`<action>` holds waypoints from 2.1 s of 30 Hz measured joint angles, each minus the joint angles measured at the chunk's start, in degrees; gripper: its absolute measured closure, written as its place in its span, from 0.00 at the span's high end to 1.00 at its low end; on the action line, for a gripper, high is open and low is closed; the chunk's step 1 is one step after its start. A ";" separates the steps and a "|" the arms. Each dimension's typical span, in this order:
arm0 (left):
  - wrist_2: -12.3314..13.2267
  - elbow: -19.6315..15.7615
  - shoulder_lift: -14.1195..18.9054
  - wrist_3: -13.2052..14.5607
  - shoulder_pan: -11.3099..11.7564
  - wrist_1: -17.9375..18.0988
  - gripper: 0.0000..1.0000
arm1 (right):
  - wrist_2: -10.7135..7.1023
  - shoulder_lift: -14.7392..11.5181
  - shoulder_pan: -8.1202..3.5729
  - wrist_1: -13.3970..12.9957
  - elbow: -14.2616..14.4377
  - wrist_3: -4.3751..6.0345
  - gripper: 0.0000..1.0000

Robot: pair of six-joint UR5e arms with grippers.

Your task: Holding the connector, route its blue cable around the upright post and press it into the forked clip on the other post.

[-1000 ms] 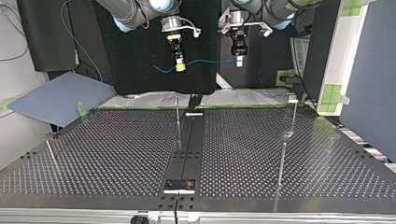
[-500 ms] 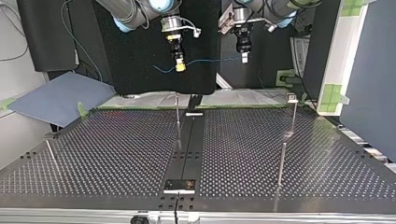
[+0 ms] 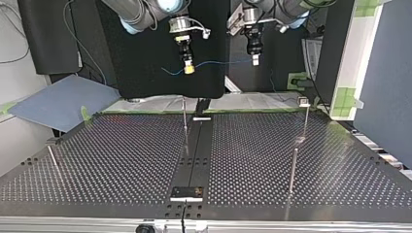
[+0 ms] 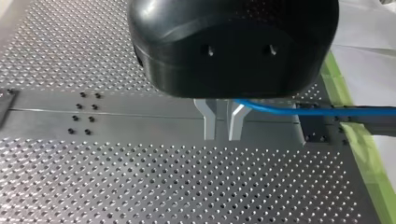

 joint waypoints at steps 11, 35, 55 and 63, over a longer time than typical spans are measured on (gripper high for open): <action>-0.31 0.89 4.64 -0.99 0.75 -4.00 0.16 | 1.37 -3.00 2.18 5.26 -5.25 5.26 0.00; -9.43 7.69 14.01 -1.48 2.90 -15.19 0.16 | -4.16 -14.59 -1.32 16.88 -13.80 7.54 0.00; -12.64 13.30 22.90 -3.18 5.23 -23.65 0.18 | -13.42 -18.71 -1.86 26.94 -20.11 5.56 0.00; -13.37 17.42 25.26 -3.74 6.76 -28.05 0.18 | -14.07 -18.72 -2.21 30.15 -23.81 5.68 0.00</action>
